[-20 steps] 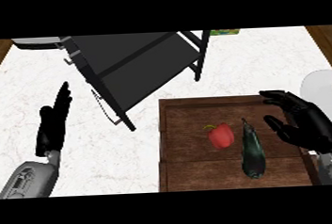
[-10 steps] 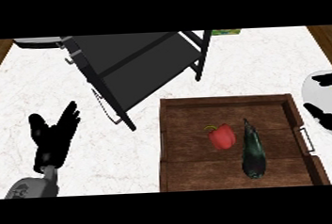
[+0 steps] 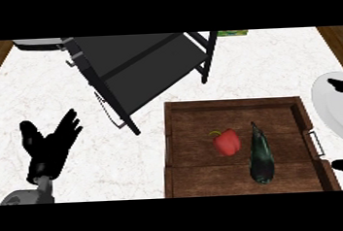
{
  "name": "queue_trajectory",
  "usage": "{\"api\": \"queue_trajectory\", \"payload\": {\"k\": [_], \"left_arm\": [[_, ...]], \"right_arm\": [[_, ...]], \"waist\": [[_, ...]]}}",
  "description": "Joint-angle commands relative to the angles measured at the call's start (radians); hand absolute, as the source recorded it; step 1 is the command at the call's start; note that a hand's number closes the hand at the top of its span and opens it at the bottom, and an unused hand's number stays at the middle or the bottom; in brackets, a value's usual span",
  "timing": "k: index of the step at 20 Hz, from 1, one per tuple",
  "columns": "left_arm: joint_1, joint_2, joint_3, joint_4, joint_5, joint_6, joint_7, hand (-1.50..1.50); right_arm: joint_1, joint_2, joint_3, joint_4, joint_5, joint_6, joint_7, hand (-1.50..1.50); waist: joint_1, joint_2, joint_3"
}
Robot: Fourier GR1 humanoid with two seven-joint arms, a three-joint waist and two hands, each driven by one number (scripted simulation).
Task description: Pick the bell pepper from the tray and place it in the tiered shelf
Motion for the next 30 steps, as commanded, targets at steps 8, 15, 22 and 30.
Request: {"api": "queue_trajectory", "payload": {"k": [8, 15, 22, 30], "left_arm": [[0.028, -0.003, 0.006, 0.026, -0.015, -0.035, -0.008, 0.00], [0.019, -0.020, -0.005, -0.018, -0.033, -0.018, 0.041, 0.00], [0.043, -0.067, -0.022, -0.021, -0.067, -0.008, 0.014, 0.00], [-0.019, -0.059, 0.042, 0.036, -0.068, -0.036, 0.031, 0.00]], "right_arm": [[0.032, -0.003, 0.189, -0.496, 0.174, -0.057, 0.611, -1.50], [-0.184, 0.092, 0.392, -0.501, 0.405, -0.092, 0.974, -1.50], [-0.338, 0.262, 0.557, -0.334, 0.527, 0.005, 1.143, -1.50], [-0.306, 0.371, 0.626, -0.307, 0.669, 0.063, 1.208, -1.50]], "waist": [[0.010, 0.006, -0.005], [0.033, 0.009, -0.005], [0.029, 0.009, -0.004], [0.012, 0.007, -0.003]]}}
